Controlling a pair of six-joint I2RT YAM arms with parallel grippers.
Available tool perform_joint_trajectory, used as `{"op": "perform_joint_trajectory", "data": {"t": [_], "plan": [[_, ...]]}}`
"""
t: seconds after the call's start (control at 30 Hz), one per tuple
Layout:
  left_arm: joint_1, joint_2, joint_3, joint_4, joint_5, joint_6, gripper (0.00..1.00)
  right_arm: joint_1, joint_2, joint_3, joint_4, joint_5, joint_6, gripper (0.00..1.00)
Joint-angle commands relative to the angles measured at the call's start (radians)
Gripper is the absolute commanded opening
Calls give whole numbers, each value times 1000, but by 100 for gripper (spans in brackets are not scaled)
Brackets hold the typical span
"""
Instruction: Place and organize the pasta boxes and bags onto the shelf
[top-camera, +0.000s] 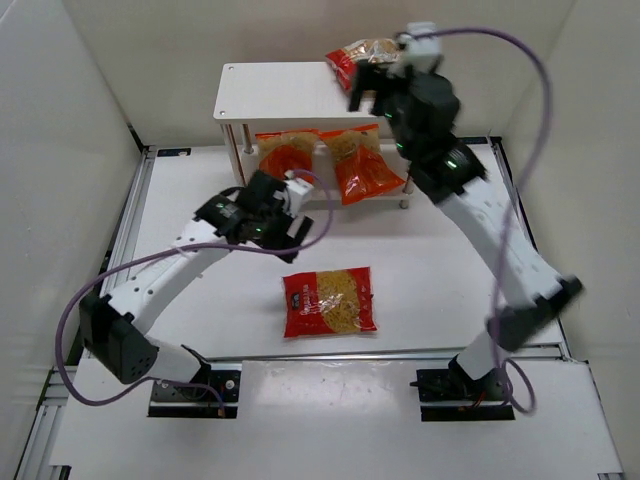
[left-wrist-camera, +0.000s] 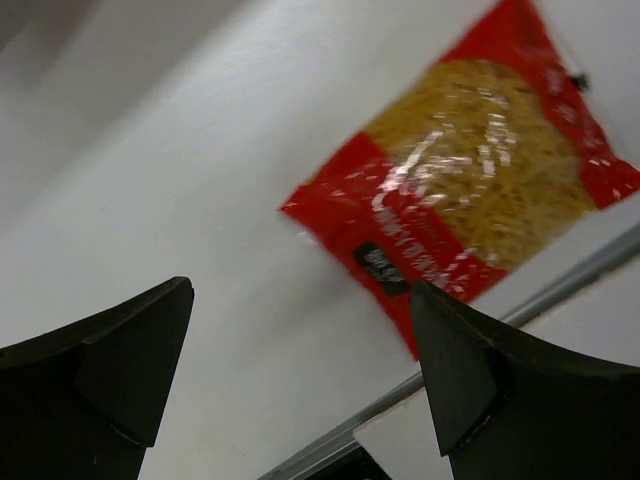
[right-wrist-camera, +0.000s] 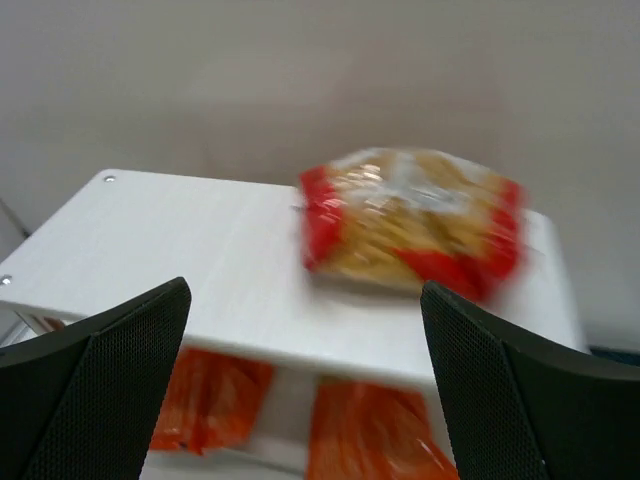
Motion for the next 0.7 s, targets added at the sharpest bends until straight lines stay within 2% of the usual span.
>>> {"op": "perform_joint_trajectory", "data": {"t": [0.0,0.03,0.07,0.13,0.17,0.3,0.37,0.57,0.67], "plan": [[-144,108,6,38,8,-1,100,-58,-320,-218,17,229,1,100],[-173,142,24,50,23,-1,100,-70,-371,-376,17,284,24,100],[-196,174,35,50,71,-1,100,-95,-455,-443,2,303,38,100],[-253,237,35,50,128,-1,100,-130,-518,-528,-53,324,107,100],[-268,250,35,50,167,-1,100,-168,-563,-562,-131,347,133,100],[-314,305,-8,78,180,-1,100,-256,-646,-620,-205,347,178,100],[-314,345,-8,109,180,-1,100,-274,-686,-663,-205,285,187,100],[-359,457,-35,144,88,-1,99,-294,-741,-706,-214,258,212,100],[-359,469,-57,176,14,-1,94,-304,-752,-706,-214,232,202,100]]}}
